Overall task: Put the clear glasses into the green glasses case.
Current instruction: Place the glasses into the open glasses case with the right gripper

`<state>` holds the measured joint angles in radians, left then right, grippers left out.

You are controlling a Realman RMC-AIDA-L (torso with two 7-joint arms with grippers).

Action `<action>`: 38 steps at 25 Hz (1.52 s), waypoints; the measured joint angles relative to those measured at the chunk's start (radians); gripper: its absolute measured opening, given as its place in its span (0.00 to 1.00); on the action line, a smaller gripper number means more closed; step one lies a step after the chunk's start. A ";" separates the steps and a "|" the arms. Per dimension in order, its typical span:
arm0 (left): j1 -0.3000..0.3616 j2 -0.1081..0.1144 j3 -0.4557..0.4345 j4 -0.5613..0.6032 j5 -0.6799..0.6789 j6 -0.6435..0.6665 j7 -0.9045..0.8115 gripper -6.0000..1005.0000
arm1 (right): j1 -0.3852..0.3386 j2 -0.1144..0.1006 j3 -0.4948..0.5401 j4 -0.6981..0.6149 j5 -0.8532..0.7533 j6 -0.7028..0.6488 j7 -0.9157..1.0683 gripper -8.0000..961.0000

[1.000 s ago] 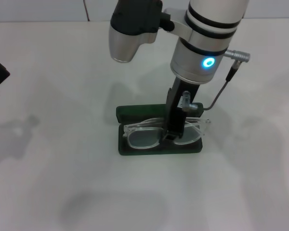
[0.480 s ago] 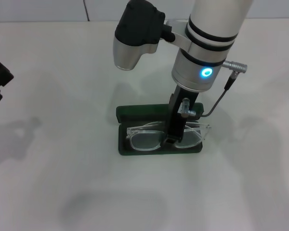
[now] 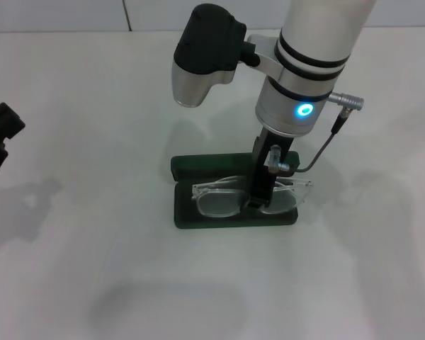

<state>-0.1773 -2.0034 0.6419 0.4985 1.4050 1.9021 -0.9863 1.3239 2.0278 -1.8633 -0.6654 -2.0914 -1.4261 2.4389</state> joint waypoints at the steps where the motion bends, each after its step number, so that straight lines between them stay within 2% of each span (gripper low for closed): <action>1: 0.000 0.000 0.000 0.000 0.002 0.000 0.000 0.10 | 0.000 0.000 -0.001 0.002 0.000 0.002 0.000 0.13; 16: -0.005 -0.007 0.001 -0.007 0.033 -0.004 0.027 0.10 | -0.005 0.000 -0.030 0.005 0.028 0.076 -0.005 0.13; 38: -0.010 -0.020 0.001 -0.021 0.055 -0.006 0.049 0.11 | 0.004 0.000 -0.048 0.044 0.067 0.081 -0.009 0.13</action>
<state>-0.1877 -2.0230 0.6427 0.4772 1.4596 1.8961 -0.9373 1.3284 2.0279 -1.9111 -0.6211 -2.0248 -1.3448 2.4297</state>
